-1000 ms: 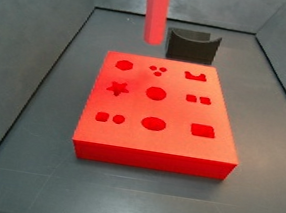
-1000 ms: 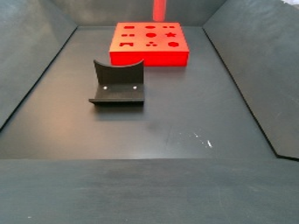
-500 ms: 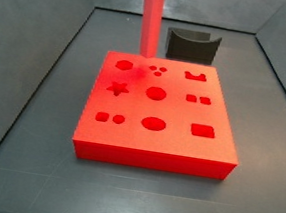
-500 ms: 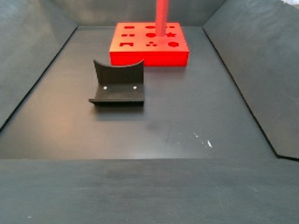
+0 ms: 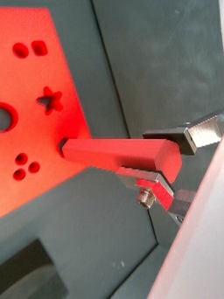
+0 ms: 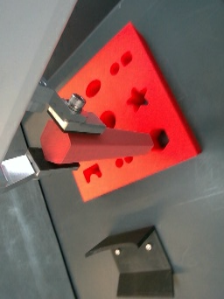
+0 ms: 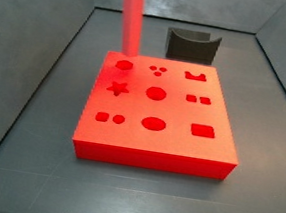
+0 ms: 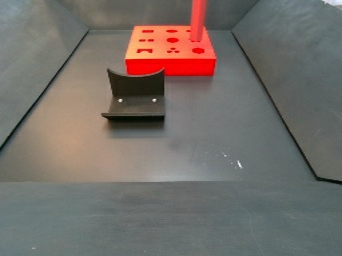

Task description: Insert the hexagon object.

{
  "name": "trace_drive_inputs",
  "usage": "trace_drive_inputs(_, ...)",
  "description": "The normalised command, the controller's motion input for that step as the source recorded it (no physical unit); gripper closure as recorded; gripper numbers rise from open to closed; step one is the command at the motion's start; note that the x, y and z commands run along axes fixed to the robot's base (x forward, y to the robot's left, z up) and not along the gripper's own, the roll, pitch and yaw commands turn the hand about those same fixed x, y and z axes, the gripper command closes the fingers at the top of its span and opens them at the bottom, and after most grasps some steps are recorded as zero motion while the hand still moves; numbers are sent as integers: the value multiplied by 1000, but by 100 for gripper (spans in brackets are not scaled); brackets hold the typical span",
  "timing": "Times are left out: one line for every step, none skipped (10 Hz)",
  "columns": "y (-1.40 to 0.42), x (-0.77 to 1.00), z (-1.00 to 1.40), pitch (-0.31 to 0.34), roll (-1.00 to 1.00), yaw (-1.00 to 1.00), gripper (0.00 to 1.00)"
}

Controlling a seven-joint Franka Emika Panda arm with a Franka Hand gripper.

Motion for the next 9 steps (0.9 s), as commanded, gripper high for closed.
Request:
trace_drive_inputs(-34, 0, -166, -67, 0, 97, 100)
trace_drive_inputs(-11, 26, -346, -31, 91, 186, 100)
trace_drive_inputs(0, 143, -517, -73, 149, 311, 100)
trace_drive_inputs(0, 134, -494, -69, 136, 337, 100)
trace_drive_inputs(0, 0, -289, -80, 27, 157, 100)
trace_drive_inputs(0, 0, -183, -54, 14, 66, 100)
trace_drive_inputs(0, 0, -123, -30, 31, 0, 100)
trace_drive_inputs(0, -89, -51, -19, 30, 0, 100)
trace_drive_inputs(40, -257, 0, -14, 4, -163, 100)
